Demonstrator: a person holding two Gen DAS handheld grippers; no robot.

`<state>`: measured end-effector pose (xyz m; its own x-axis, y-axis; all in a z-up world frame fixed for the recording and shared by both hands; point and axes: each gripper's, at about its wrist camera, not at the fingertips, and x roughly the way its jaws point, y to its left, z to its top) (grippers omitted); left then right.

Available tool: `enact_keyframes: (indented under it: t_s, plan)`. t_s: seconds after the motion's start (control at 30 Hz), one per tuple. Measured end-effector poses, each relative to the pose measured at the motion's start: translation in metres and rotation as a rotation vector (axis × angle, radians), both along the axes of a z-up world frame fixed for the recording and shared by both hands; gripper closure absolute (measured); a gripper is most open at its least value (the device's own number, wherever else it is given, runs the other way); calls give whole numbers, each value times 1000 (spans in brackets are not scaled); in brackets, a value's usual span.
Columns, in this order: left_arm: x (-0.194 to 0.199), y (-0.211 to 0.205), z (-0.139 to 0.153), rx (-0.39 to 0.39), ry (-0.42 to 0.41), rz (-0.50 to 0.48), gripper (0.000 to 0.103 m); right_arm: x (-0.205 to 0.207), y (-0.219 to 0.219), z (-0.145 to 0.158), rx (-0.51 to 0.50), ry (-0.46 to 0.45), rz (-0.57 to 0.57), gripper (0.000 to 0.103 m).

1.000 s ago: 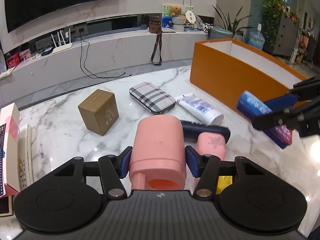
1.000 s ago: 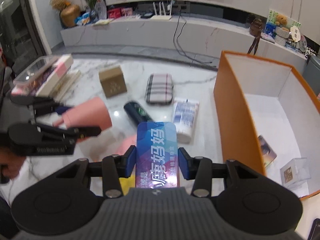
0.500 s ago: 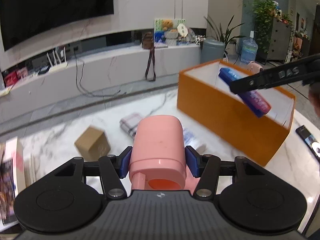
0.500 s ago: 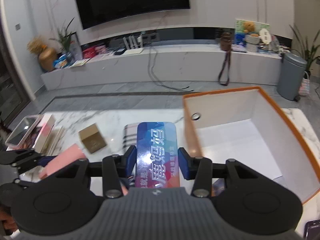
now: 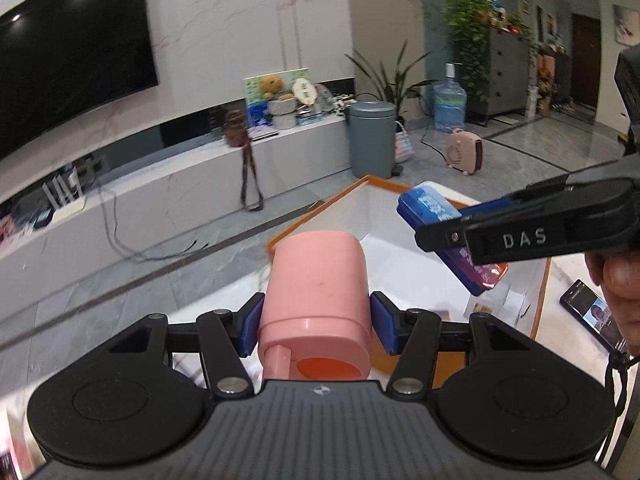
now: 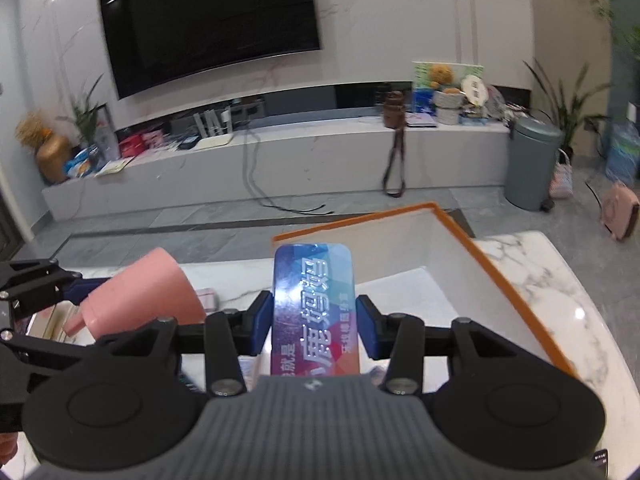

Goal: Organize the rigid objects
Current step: 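Carry the pink cup in the left tool while the right tool carries the card packet to the orange box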

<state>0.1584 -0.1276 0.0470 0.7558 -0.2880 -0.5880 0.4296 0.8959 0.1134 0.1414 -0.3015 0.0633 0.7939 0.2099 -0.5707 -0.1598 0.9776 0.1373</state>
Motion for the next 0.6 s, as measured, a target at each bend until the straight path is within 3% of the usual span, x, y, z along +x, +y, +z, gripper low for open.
enact_keyframes:
  t_s: [0.6]
  plan:
    - [48,-82,-10,60,22,-127,39,30,-76,-23,58,34,-155,57]
